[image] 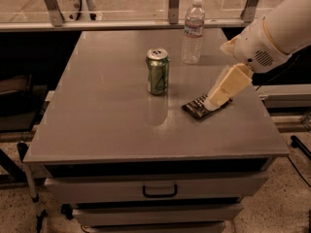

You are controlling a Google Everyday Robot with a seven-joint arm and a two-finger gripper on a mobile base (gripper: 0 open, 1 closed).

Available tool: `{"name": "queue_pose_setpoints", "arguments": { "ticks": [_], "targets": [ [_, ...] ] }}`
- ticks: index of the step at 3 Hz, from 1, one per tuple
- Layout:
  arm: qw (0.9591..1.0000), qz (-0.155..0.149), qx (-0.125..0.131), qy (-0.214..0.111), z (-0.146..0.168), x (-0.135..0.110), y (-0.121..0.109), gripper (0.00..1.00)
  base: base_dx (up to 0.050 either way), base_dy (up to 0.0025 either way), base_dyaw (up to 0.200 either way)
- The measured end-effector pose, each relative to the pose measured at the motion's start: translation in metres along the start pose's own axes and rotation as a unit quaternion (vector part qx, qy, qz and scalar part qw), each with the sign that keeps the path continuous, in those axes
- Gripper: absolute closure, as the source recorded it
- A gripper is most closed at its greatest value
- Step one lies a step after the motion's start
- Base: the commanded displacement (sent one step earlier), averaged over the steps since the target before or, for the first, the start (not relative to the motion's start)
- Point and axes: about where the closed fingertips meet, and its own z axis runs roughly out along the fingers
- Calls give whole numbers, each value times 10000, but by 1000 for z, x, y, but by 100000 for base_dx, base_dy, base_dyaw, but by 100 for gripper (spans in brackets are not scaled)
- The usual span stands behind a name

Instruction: Move green can near rxbar chocolate

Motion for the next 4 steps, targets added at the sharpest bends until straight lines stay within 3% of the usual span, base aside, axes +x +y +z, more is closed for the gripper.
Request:
{"name": "queue_pose_setpoints", "arguments": {
  "ticks": [2, 4],
  "targets": [
    [9997, 45, -237, -9, 49, -20, -23, 0, 0, 0, 0],
    [9965, 468, -476, -506, 82, -41, -28, 0, 0, 0, 0]
  ]
}}
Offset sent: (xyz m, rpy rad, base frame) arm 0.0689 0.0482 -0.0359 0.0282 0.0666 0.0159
